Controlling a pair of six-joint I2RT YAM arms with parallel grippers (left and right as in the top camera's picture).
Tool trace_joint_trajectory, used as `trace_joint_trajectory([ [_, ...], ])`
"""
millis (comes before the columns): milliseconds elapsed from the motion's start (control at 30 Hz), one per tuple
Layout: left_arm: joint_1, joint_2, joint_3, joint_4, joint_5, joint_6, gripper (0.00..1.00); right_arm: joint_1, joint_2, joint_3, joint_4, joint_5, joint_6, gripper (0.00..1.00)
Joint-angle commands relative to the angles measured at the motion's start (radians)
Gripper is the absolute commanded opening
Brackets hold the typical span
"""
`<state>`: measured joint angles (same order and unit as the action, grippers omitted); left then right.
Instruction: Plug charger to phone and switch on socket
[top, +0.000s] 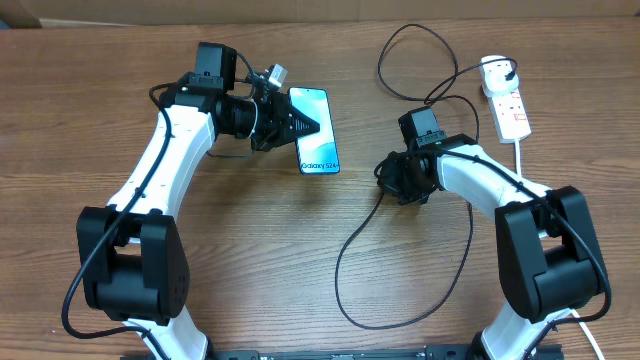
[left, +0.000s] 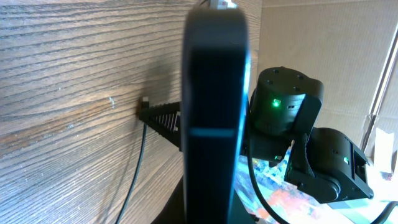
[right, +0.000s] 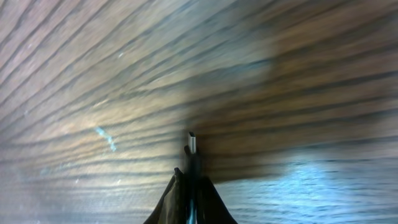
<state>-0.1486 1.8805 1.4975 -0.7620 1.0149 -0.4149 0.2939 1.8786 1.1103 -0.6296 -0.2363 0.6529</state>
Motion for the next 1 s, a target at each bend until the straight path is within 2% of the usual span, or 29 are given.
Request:
trace_joint_trajectory([
  [0, 0.003, -0.003, 0.008, 0.004, 0.066, 0.026, 0.04, -0.019, -0.012, -0.003, -0.011, -0.116, -0.095, 0.04],
  [200, 0.043, -0.003, 0.008, 0.013, 0.212, 0.026, 0.04, -0.068, -0.088, -0.002, -0.094, -0.417, -0.283, 0.04],
  [300, 0.076, -0.003, 0.008, 0.015, 0.251, 0.026, 0.04, -0.092, -0.141, -0.002, -0.172, -0.505, -0.366, 0.04],
  [500, 0.132, -0.003, 0.008, 0.016, 0.333, 0.027, 0.04, -0.115, -0.238, -0.002, -0.345, -0.888, -0.707, 0.04],
  [600, 0.135, -0.003, 0.008, 0.019, 0.417, 0.065, 0.04, -0.110, -0.254, -0.002, -0.420, -1.058, -0.847, 0.04],
  [767, 0.122, -0.003, 0.008, 0.019, 0.521, 0.101, 0.04, -0.090, -0.253, -0.003, -0.477, -1.172, -0.898, 0.04],
  [867, 0.120, -0.003, 0.008, 0.019, 0.531, 0.101, 0.04, -0.069, -0.254, -0.003, -0.479, -1.217, -0.899, 0.04],
  [967, 0.120, -0.003, 0.008, 0.019, 0.531, 0.101, 0.04, -0.035, -0.254, -0.003, -0.480, -1.271, -0.966, 0.04],
])
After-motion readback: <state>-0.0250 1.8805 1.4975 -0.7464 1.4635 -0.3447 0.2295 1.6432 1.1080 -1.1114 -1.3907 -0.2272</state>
